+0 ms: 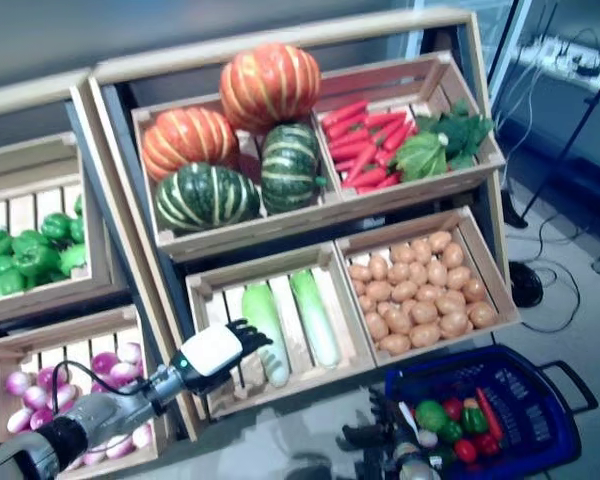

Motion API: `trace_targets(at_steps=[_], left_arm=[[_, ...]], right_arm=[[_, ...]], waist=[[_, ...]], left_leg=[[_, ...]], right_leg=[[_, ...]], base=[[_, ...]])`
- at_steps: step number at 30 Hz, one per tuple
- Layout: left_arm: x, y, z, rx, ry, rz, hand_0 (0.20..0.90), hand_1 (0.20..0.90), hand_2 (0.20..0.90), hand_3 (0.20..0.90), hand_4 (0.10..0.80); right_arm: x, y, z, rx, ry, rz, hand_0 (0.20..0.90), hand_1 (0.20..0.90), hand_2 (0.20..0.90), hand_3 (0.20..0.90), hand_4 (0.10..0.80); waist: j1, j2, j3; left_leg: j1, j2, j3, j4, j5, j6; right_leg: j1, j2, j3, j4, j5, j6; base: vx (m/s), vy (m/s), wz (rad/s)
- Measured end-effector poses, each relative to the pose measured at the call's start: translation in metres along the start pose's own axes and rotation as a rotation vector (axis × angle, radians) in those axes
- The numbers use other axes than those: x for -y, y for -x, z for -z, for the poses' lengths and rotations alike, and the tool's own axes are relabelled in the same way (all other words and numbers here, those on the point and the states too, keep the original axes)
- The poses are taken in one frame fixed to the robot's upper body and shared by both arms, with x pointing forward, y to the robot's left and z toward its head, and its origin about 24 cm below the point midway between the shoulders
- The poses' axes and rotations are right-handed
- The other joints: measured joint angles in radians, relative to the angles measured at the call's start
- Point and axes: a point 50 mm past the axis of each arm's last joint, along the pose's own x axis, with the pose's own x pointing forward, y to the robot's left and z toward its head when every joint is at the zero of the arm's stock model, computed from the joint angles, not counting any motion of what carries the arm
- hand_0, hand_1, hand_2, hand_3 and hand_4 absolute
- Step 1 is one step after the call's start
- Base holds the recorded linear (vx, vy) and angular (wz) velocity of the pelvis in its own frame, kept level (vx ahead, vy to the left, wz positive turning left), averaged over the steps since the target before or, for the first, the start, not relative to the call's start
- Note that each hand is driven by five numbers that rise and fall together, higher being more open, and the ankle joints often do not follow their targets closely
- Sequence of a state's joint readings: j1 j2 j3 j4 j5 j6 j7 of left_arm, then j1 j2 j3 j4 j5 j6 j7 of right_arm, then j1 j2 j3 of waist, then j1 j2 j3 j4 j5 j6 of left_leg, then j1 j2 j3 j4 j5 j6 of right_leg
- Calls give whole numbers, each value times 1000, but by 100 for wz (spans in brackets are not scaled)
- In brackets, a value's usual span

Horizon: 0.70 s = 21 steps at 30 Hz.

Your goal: Put vegetables into the basket

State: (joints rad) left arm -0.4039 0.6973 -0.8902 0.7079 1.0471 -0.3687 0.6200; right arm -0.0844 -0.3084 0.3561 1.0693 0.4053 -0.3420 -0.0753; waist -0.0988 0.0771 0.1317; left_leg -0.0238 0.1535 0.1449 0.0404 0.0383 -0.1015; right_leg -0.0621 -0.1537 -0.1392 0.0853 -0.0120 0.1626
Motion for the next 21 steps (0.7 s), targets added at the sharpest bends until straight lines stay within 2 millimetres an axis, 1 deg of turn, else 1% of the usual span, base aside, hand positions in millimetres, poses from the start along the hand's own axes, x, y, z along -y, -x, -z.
trace_targets(at_steps=[2,3,4,6,8,11,12,13,14,15,16,17,18,21], left_arm=[[-9,-2,15,-5,-68,3,900,900,900,900,800],[-13,0,23,-17,-96,4,900,900,900,900,800],[-15,1,27,-22,-112,4,900,900,900,900,800],[-23,4,42,-30,-188,22,900,900,900,900,800],[-40,5,61,-31,-284,23,900,900,900,900,800],[-57,2,77,-39,-364,7,900,900,900,900,800],[-71,0,86,-46,-415,-21,900,900,900,900,800],[-75,0,89,-50,-424,-29,900,900,900,900,800],[-85,-1,94,-47,-456,-51,900,900,900,900,800],[-97,-2,99,-42,-493,-81,900,900,900,900,800],[-109,-3,104,-46,-520,-113,900,900,900,900,800],[-115,-3,107,-50,-540,-131,900,900,900,900,800],[-119,-4,109,-49,-557,-137,900,900,900,900,800],[-122,0,111,-43,-583,-143,900,900,900,900,800]], right_arm=[[-2,-7,-18,53,-38,0,900,900,900,900,800],[-3,-10,-27,83,-48,-5,900,900,900,900,800],[-3,-11,-31,99,-58,-7,900,900,900,900,800],[-2,-12,-45,156,-75,-16,900,900,900,900,800],[2,-14,-63,220,-82,-23,900,900,900,900,800],[5,-15,-75,256,-97,-17,900,900,900,900,800],[6,-18,-85,286,-97,-17,900,900,900,900,800],[6,-18,-88,293,-104,-14,900,900,900,900,800],[6,-17,-96,324,-130,-13,900,900,900,900,800],[8,-15,-107,367,-136,-17,900,900,900,900,800],[9,-14,-116,401,-150,-19,900,900,900,900,800],[10,-12,-122,426,-163,-20,900,900,900,900,800],[12,-11,-127,446,-166,-16,900,900,900,900,800],[16,-11,-136,473,-158,-11,900,900,900,900,800]], waist=[[-19,-19,40],[-24,-34,56],[-23,-41,63],[-28,-55,86],[-38,-59,122],[-44,-68,148],[-45,-79,174],[-45,-83,178],[-46,-89,184],[-49,-92,201],[-48,-97,215],[-49,-100,222],[-52,-96,227],[-52,-99,232]], left_leg=[[-53,1,2,76,-25,6],[-86,1,6,128,-48,6],[-103,1,9,159,-63,7],[-182,7,6,287,-123,6],[-284,25,-2,433,-176,4],[-374,41,-6,542,-207,-4],[-420,52,-7,615,-229,-7],[-434,56,-6,631,-229,-3],[-483,66,-12,692,-244,-10],[-522,71,-25,747,-268,-9],[-553,74,-35,788,-282,-13],[-576,74,-43,816,-291,-16],[-597,76,-56,841,-299,-21],[-626,84,-65,882,-311,-27]], right_leg=[[-65,-14,4,110,-47,-7],[-113,-23,16,185,-79,-12],[-136,-28,23,222,-94,-13],[-222,-38,44,351,-145,-20],[-315,-43,55,483,-192,-29],[-407,-55,63,599,-239,-36],[-458,-59,71,672,-262,-40],[-475,-57,71,692,-262,-46],[-523,-62,71,749,-278,-53],[-555,-63,73,798,-299,-57],[-585,-64,76,841,-315,-58],[-608,-66,80,871,-326,-61],[-625,-68,80,896,-335,-64],[-655,-68,82,946,-355,-72]], base=[[-147,16,6],[-107,17,-3],[-120,18,-10],[-178,17,-11],[-164,8,1],[-94,7,5],[-133,-7,-6],[-198,-18,-7],[-172,-16,-3],[-94,-6,3],[-84,-4,7],[-72,-6,10],[-56,-7,8],[-56,-10,3]])
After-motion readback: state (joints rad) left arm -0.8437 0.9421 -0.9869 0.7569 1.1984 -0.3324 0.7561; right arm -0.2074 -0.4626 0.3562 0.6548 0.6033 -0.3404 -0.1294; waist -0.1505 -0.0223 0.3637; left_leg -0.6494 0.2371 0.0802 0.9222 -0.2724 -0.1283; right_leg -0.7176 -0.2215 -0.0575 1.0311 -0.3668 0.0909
